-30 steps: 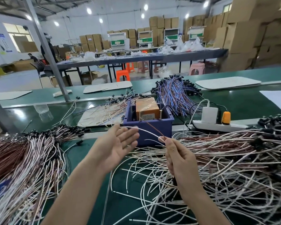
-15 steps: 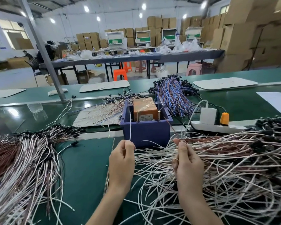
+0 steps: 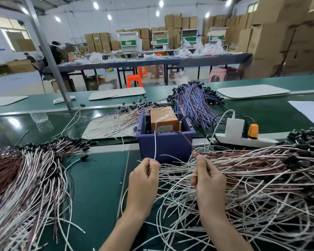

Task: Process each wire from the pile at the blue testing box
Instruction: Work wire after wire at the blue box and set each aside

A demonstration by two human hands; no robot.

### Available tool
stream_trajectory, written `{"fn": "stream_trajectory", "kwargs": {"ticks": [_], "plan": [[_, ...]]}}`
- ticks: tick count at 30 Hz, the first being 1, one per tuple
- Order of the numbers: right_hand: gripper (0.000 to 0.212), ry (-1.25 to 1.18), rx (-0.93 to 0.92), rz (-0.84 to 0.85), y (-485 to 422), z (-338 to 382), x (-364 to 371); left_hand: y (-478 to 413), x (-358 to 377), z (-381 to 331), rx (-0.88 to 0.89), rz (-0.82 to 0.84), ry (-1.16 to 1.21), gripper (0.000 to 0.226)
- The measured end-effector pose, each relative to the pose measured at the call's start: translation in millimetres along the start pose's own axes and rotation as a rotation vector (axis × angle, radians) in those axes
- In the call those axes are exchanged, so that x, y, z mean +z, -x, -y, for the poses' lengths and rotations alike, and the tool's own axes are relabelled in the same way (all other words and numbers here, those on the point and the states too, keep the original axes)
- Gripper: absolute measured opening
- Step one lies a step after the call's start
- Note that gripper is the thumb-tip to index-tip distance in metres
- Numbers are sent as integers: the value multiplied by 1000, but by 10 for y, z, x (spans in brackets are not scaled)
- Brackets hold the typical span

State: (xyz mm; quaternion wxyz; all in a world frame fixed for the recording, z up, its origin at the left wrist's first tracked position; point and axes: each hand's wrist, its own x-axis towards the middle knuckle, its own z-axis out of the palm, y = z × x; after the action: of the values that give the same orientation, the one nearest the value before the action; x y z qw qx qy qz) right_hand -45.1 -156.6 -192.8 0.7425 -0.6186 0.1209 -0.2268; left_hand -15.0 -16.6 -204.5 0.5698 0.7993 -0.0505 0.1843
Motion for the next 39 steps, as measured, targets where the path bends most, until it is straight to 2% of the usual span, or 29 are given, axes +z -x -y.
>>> {"fn": "stream_trajectory", "kwargs": {"ticks": [17,26,28,30,32,34,36,37,39], "plan": [[24,-34,73,-11,-36,-22,-8,28,16,-6,12,81,-4,30],[23,0,64,-19,-33,-3,-12,28,8,-18,20,68,-24,29],[24,1,41,18,-22,19,-20,20,-11,-31,16,22,-11,30],[27,12,-25,146,23,57,-31,-30,-59,-19,-32,-71,47,30],[32,115,-135,313,102,63,-55,-96,-136,3,-132,-179,158,29],[45,389,-334,410,189,35,-83,-156,-225,17,-221,-289,286,27],[62,849,-622,382,229,50,-118,-204,-334,15,-275,-396,358,24],[63,1046,-748,332,242,111,-138,-219,-391,14,-283,-440,383,23],[54,1241,-882,291,219,263,-189,-232,-481,35,-260,-476,375,25]]}}
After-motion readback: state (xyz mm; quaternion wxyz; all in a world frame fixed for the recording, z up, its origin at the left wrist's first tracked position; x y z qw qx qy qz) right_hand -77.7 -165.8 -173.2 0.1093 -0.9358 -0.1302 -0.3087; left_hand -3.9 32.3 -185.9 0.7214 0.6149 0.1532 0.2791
